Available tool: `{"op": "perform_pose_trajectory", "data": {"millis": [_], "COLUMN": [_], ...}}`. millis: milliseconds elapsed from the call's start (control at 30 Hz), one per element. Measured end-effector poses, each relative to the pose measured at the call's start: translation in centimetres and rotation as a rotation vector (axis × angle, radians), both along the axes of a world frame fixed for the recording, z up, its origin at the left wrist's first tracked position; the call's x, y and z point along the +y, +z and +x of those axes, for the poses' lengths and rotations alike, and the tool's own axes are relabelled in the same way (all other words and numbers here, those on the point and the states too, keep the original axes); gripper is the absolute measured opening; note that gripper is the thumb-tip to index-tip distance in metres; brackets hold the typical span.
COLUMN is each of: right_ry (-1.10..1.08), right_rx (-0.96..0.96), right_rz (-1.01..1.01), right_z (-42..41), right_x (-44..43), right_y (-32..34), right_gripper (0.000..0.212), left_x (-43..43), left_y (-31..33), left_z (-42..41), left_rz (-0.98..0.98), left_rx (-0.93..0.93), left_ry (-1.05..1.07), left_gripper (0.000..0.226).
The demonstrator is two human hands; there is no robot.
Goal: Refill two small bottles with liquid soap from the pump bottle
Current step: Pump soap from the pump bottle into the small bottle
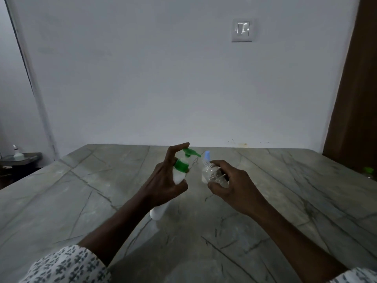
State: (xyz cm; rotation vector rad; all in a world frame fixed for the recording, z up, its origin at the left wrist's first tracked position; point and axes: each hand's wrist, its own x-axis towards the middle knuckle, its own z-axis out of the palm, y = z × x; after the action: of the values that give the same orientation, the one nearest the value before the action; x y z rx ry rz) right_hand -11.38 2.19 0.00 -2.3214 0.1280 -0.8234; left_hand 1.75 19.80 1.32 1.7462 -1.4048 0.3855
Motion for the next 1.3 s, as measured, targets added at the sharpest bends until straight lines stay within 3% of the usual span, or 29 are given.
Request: {"op": "perform_pose_trajectory", "data": {"millis": [200,567,867,1133,1300], "right_ry": [0.010,0.027,0.029,0.017,0.009], "right_rx": [-0.023,-0.040,-0.026,-0.023,-0.020], "right_rz": [0.003,-0.009,-0.032,-0.012,0.001], "right_z": [0.2,0.7,0.6,1.1,1.1], "right_x": [0.2,0.5,0.5,0.4,0.4], "right_y": [0.2,0.2,0.1,-0.1,-0.2], "right_gripper": [0.050,0.048,0.051,0.055,0.053], "left_x": [-0.2,-0.5,-0.5,-0.5,-0.5], "left_y": [-0.1,-0.2,-0.2,-0.1,0.1], "left_z": [0.1,0.3,0.3,0.2,0.1], "left_rz": [0.013,-0.003,-0.014,0.022,0.048], "left_rx": [-0.033,-0.011,-0.003,-0.025,0.009], "left_ry": [-0.036,0.010,0.021,0.001,-0.007], "left_gripper": [0.098,0.092,0.071,0.080,0.074]}}
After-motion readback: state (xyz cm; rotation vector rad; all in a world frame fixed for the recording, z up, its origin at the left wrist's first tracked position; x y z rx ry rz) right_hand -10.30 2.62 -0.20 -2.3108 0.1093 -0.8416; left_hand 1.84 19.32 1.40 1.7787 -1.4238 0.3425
